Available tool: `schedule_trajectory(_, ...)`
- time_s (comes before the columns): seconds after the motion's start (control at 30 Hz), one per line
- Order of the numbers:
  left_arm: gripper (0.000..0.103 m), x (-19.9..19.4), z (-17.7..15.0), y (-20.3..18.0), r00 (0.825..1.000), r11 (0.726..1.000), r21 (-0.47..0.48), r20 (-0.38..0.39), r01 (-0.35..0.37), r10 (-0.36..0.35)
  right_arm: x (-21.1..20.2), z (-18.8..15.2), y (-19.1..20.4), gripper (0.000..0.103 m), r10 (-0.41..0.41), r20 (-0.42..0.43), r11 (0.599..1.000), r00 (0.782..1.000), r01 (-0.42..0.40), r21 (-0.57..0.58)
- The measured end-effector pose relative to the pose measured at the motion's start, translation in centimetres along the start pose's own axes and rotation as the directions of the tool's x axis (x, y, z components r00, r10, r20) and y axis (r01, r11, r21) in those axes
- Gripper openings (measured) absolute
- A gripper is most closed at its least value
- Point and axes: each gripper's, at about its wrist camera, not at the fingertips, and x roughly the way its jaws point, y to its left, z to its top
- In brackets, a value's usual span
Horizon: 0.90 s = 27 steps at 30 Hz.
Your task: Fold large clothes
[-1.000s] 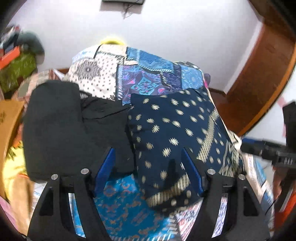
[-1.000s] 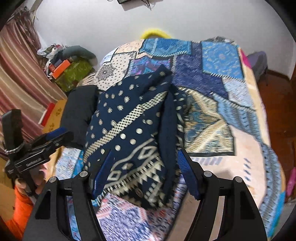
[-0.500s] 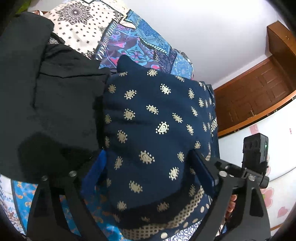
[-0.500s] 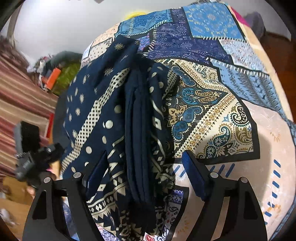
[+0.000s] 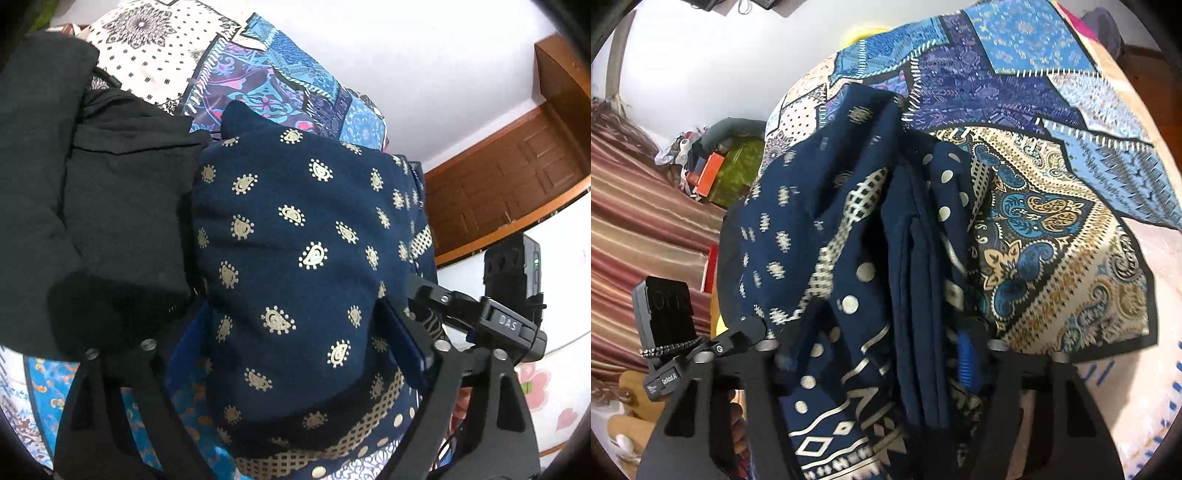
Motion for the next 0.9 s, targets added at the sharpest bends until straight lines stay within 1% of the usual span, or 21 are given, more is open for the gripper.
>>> schedule_trajectory(0.03, 0.083, -0.3, -0.2, -0.2, 1.000, 1.000, 0.005, -0.002, 0.001, -0.001, -0.4, -0.2, 0.2, 0.032, -0.004, -0.001, 1.000, 1.000, 0.004, -0.010)
schedule_trajectory(0.1, 0.072, -0.8, -0.6, -0.6, 1.000, 1.000, 0.015, -0.007, 0.013, -0.013, -1.0, -0.6, 0.6, 0.028, 0.014, -0.015, 1.000, 1.000, -0.014, -0.009)
schedule_trajectory(0.13, 0.070, -1.2, -0.8, -0.9, 1.000, 1.000, 0.024, -0.006, 0.016, -0.016, -1.4, -0.8, 1.0, 0.027, 0.007, -0.015, 1.000, 1.000, -0.008, -0.021)
schedule_trajectory(0.2, 0.060, -2.2, -1.3, -1.6, 1.000, 0.999, 0.046, 0.001, 0.011, -0.012, -1.9, -1.1, 1.8, 0.026, -0.018, -0.008, 0.999, 1.000, 0.017, -0.051)
schedule_trajectory(0.27, 0.053, -3.5, -1.6, -2.2, 1.000, 0.998, 0.063, 0.014, 0.004, -0.005, -2.8, -1.6, 3.3, 0.026, -0.032, 0.003, 0.996, 0.999, 0.033, -0.085)
schedule_trajectory(0.4, 0.050, -6.8, -1.8, -2.8, 0.998, 0.997, 0.071, 0.050, 0.033, -0.037, -4.3, -1.8, 6.3, 0.025, -0.042, 0.035, 0.990, 0.998, 0.047, -0.135)
schedule_trajectory(0.53, 0.050, -12.1, -1.5, -3.0, 0.990, 0.994, 0.102, 0.128, 0.043, -0.056, -5.8, -1.5, 9.6, 0.025, -0.005, 0.068, 0.984, 0.998, 0.017, -0.180)
schedule_trajectory(0.63, 0.050, -16.5, -1.0, -2.7, 0.979, 0.991, 0.132, 0.198, 0.025, -0.051, -6.1, -1.1, 12.7, 0.025, 0.030, 0.093, 0.974, 0.995, -0.008, -0.226)
schedule_trajectory(0.7, 0.050, -18.8, -0.6, -2.2, 0.971, 0.990, 0.139, 0.237, 0.010, -0.043, -5.8, -0.6, 15.1, 0.025, 0.060, 0.105, 0.965, 0.993, -0.031, -0.260)
schedule_trajectory(0.8, 0.050, -22.2, 0.1, -0.8, 0.957, 0.991, 0.132, 0.291, -0.023, -0.017, -4.4, 0.4, 18.2, 0.025, 0.108, 0.118, 0.950, 0.987, -0.067, -0.306)
schedule_trajectory(0.9, 0.050, -25.1, 1.1, 1.2, 0.942, 0.991, 0.116, 0.334, -0.063, 0.021, -2.6, 1.2, 20.5, 0.025, 0.157, 0.109, 0.936, 0.982, -0.113, -0.333)
